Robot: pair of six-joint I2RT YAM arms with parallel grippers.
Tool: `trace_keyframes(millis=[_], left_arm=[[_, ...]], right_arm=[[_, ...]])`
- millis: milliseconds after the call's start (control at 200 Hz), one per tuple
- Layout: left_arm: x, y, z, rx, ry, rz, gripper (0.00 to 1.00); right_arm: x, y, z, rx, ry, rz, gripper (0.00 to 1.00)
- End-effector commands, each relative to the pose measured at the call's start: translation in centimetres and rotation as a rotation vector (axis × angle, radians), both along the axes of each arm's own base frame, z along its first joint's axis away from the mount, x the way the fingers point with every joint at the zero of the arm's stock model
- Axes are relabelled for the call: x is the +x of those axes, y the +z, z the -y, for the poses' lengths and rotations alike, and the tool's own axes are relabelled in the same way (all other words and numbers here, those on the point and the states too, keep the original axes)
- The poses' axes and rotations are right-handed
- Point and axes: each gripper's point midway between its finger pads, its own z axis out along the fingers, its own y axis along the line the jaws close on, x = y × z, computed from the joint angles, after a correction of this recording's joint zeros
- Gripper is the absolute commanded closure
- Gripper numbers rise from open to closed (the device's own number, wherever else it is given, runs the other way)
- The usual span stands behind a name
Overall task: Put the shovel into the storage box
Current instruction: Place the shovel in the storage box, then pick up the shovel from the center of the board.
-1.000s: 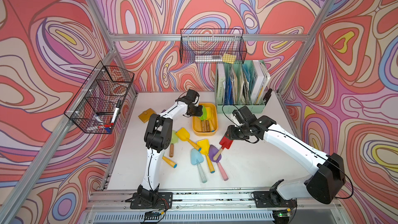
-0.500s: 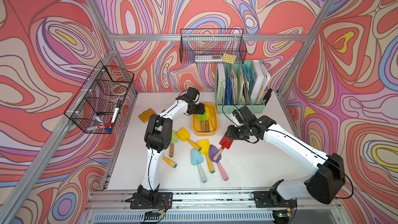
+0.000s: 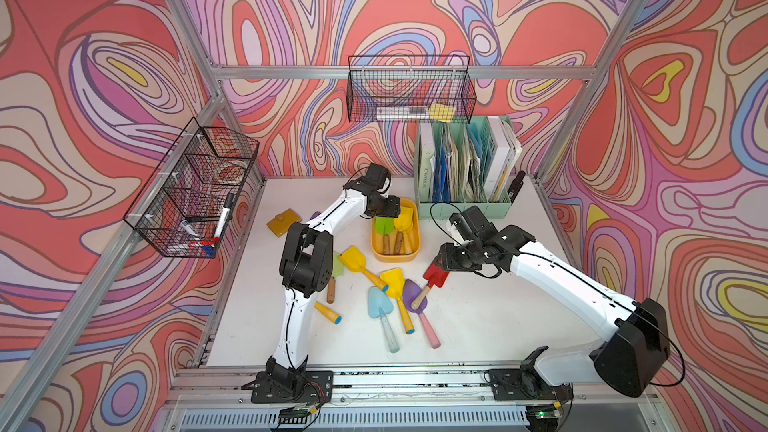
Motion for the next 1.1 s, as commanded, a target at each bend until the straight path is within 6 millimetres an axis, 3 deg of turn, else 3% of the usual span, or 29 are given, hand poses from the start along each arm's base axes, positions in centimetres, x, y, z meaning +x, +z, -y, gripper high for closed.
trace_keyframes(millis=[0, 270, 456, 616, 871, 1097], left_arm=[[-0.6, 4.8, 0.3, -0.014, -0.009, 0.066, 0.32], [-2.5, 9.8, 1.0, -0.044, -0.030, 0.131, 0.32], [-4.8, 12.0, 1.2, -0.066, -0.043, 0.153, 0.32], [-7.3, 12.2, 1.4, -0.100, -0.053, 0.137, 0.32], [-11.3, 11.3, 1.5, -0.186, -0.063, 0.109, 0.19], [-13.4, 10.3, 1.3, -0.226, -0.075, 0.086, 0.16]], right_arm=[[-0.4, 0.5, 0.2, 0.017, -0.011, 0.017, 0.54], [-1.3, -1.4, 0.7, 0.034, -0.102, -0.045, 0.54], [-1.9, -3.7, 0.8, 0.053, -0.213, -0.102, 0.54], [-2.2, -5.7, -0.4, 0.074, -0.300, -0.150, 0.54], [-2.4, -8.6, -3.9, 0.128, -0.382, -0.205, 0.53], [-2.9, -10.9, -4.0, 0.100, -0.462, -0.242, 0.51]])
